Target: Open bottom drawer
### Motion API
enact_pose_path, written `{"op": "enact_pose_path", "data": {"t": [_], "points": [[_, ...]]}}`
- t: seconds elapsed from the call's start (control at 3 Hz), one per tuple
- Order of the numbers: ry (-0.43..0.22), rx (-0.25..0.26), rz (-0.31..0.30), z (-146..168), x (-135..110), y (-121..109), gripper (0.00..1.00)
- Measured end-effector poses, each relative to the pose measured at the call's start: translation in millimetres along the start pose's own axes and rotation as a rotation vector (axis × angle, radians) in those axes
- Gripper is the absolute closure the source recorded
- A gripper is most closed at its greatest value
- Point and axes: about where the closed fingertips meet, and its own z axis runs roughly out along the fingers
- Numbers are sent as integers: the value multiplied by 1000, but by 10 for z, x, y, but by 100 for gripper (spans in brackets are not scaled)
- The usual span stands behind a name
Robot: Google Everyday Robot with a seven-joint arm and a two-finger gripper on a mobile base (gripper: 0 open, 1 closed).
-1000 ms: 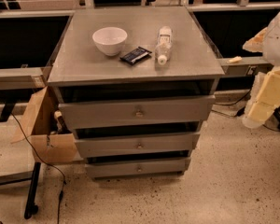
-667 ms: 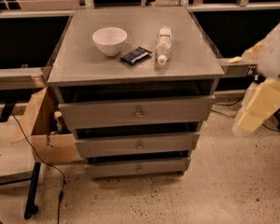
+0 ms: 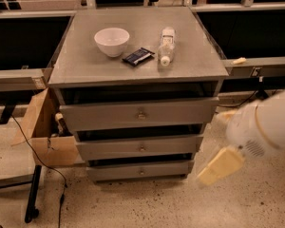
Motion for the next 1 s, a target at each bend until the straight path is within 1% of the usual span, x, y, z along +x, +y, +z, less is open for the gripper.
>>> {"op": "enact_pose_path", "data": {"t": [0.33,0.67,1.0], "points": [[-148,-140,76,845,54,523,0],[-200,-207,123,1315,72,860,0],[-200,-207,123,1315,72,860,0]]}}
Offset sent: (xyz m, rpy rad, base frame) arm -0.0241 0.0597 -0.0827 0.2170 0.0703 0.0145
